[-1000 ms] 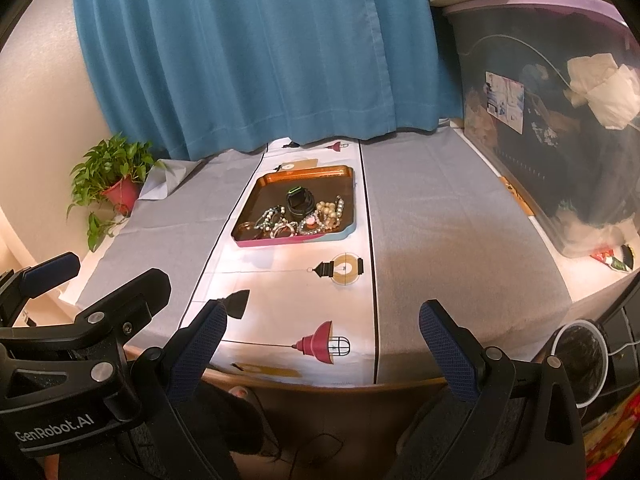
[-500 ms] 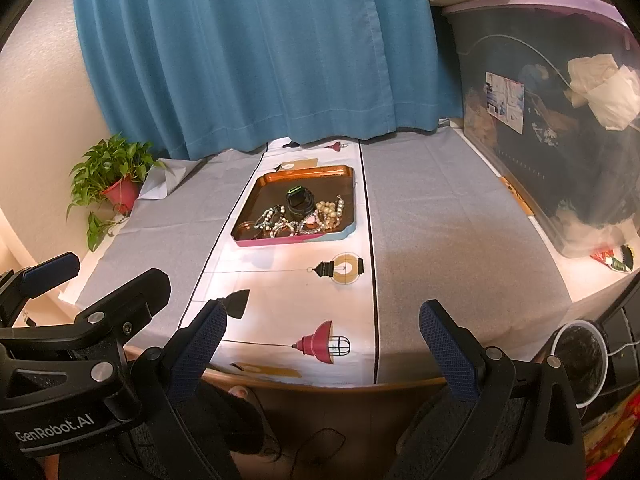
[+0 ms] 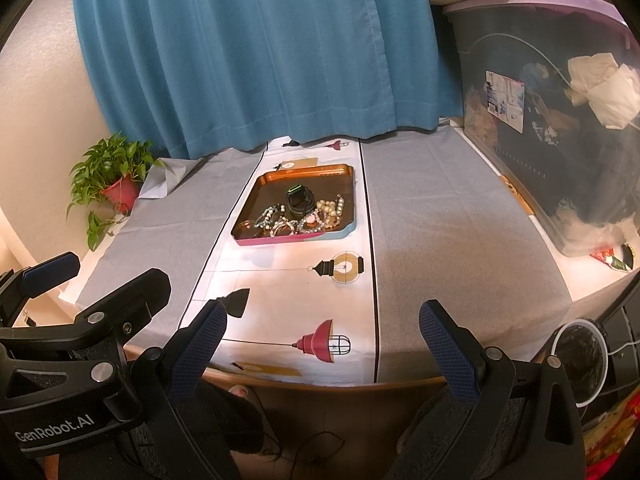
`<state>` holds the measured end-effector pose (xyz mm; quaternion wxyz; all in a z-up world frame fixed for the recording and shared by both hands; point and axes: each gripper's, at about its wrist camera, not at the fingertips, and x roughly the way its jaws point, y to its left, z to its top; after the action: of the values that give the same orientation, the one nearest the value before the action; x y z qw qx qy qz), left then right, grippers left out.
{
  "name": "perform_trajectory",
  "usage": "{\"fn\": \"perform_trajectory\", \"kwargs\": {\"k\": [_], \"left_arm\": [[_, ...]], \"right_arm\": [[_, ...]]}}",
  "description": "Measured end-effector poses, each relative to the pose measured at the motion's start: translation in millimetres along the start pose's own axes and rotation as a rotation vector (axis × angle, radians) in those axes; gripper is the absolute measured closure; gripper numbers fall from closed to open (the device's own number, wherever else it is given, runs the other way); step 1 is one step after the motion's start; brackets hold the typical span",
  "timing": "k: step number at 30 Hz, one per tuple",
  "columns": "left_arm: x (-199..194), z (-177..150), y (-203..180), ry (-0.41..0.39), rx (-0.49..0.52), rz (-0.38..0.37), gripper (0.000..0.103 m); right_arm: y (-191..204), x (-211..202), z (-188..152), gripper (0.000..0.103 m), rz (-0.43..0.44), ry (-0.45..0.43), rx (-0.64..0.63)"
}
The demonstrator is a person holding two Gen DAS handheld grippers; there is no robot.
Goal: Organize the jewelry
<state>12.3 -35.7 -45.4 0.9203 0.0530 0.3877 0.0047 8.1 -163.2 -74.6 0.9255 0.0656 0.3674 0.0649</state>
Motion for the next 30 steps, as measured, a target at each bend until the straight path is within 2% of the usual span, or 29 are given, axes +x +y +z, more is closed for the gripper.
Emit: {"fn": "perform_trajectory", "kwargs": {"k": [30], "left_arm": [[0.2, 1.8, 1.2, -0.004, -0.005, 0.006, 0.000]], "right_arm": [[2.5, 0.5, -3.1, 0.006, 0.004, 0.003, 0.007]]}}
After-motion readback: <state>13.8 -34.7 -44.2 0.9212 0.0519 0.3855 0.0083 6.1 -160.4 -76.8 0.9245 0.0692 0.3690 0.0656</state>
